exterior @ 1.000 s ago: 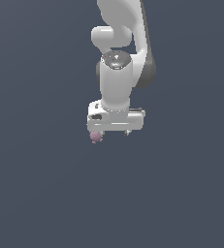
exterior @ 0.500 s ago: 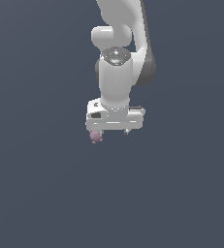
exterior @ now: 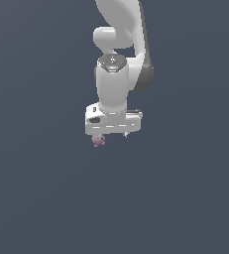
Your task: Pick up the object and move it to a goal position.
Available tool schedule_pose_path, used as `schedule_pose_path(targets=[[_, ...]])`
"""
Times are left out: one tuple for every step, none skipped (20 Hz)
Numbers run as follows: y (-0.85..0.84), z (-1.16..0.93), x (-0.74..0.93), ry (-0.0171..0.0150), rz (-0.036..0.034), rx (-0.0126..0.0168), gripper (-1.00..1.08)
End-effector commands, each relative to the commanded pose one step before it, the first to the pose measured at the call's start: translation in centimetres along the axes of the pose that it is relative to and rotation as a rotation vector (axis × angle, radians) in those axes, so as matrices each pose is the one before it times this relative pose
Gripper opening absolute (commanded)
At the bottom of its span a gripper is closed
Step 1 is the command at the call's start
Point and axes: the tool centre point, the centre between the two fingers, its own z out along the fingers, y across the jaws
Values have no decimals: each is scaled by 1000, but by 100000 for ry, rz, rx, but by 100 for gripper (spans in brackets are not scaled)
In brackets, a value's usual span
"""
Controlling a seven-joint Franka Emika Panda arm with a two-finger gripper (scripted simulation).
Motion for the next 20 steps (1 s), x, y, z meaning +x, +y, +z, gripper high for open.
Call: schedule_pose_path(targets=[[675,758,-684,-571,-2223,4,100],[298,353,-335,-256,-1090,14,100],[312,378,-368,-275,-1176,22,100],[326,403,-404,-294,-1260,30,100],[337,427,-441,-312,-1345,41,100],[345,451,-480,-331,-1431,53,100],[351,474,-520,-349,-1515,67,100],[353,497,-562,-366,-1602,82,100],[348,511,-597,-377,-1663,98,100],[314,487,-585,-359,-1599,106,100],[280,456,-564,-335,-1511,111,100],[248,426,-540,-313,-1425,114,100],[218,397,-515,-290,-1337,116,100],[191,368,-487,-269,-1252,115,100],[167,340,-458,-247,-1164,113,100],[144,313,-428,-227,-1079,110,100],[124,286,-397,-206,-992,106,100],[106,259,-365,-186,-905,100,100],[90,233,-332,-167,-818,94,100],[75,208,-298,-148,-734,86,100]])
